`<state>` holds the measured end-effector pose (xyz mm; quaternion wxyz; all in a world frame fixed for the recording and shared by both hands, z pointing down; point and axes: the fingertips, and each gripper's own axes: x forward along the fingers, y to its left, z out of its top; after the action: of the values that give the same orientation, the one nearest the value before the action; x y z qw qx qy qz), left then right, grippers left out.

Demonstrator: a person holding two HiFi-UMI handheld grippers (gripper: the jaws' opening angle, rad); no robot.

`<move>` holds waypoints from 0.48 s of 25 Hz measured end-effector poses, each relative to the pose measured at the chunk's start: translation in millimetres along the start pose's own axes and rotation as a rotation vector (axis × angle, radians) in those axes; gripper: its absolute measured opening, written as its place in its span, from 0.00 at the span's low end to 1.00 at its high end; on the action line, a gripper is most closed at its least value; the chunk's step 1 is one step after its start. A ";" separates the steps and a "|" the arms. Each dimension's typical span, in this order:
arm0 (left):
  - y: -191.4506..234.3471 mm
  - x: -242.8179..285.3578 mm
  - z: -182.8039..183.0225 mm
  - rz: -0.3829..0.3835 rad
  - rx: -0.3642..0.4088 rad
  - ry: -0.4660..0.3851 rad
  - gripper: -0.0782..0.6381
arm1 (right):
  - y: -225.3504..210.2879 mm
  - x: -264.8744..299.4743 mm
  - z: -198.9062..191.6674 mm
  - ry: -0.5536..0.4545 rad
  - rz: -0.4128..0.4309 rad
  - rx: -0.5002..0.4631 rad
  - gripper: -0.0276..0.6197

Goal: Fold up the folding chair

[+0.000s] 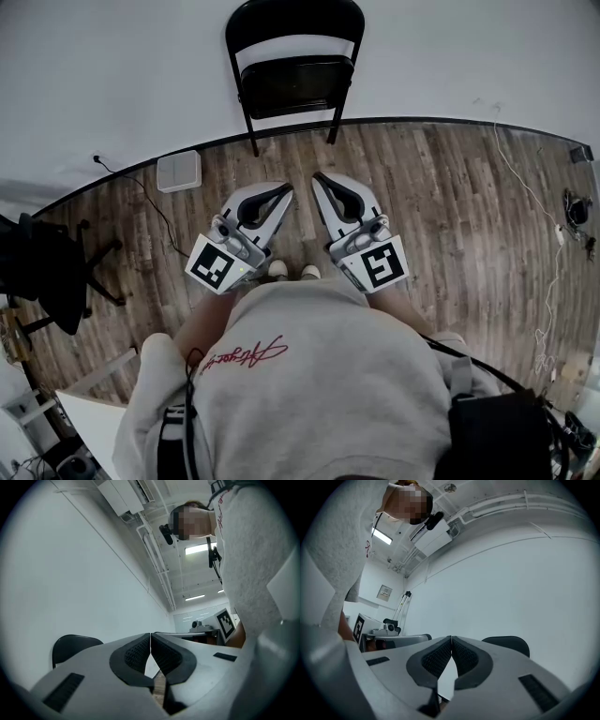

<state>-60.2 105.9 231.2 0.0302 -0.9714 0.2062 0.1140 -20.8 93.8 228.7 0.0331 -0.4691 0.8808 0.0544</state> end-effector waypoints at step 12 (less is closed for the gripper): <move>-16.8 8.2 -5.2 -0.005 0.016 0.009 0.13 | -1.7 -17.6 -1.3 0.004 -0.005 0.002 0.07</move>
<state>-45.0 117.5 234.5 0.0371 -0.9722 0.2046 0.1079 -9.5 107.1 231.8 0.0318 -0.4714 0.8798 0.0523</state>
